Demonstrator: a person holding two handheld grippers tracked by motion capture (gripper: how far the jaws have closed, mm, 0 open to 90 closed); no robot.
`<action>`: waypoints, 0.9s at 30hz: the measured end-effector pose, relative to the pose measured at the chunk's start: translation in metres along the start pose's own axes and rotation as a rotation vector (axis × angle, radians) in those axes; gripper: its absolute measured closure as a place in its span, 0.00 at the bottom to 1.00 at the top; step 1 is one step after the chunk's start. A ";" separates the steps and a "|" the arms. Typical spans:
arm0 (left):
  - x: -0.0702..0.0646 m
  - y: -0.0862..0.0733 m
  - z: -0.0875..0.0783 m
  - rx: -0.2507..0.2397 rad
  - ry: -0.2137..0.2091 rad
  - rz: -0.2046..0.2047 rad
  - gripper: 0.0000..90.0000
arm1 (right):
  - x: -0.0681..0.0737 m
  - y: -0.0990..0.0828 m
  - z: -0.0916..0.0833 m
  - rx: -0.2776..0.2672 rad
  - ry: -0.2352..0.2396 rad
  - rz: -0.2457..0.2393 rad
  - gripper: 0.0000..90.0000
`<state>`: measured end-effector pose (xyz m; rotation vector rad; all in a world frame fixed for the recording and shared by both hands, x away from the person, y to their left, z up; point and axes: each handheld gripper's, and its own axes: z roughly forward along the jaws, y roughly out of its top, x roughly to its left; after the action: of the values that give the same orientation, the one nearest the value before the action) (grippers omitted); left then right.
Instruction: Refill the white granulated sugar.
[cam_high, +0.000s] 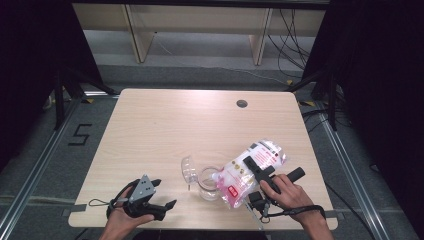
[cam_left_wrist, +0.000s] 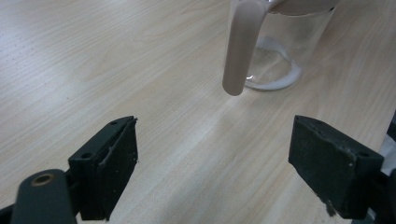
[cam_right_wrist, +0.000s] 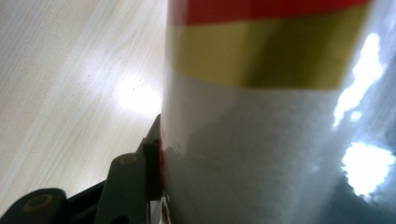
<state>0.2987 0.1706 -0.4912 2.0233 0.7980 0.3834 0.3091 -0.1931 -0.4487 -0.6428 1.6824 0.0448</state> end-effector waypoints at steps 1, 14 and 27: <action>0.000 0.000 0.000 0.004 -0.001 0.006 0.17 | 0.001 -0.001 0.000 -0.005 -0.010 0.009 0.58; 0.000 0.000 -0.001 0.000 0.007 0.002 0.17 | 0.000 0.000 0.000 -0.005 -0.003 0.010 0.58; 0.000 0.000 -0.001 0.001 0.009 0.002 0.17 | -0.001 0.000 0.000 -0.007 -0.004 -0.007 0.59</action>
<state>0.2981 0.1709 -0.4906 2.0245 0.8012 0.3936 0.3094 -0.1926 -0.4481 -0.6528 1.6771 0.0469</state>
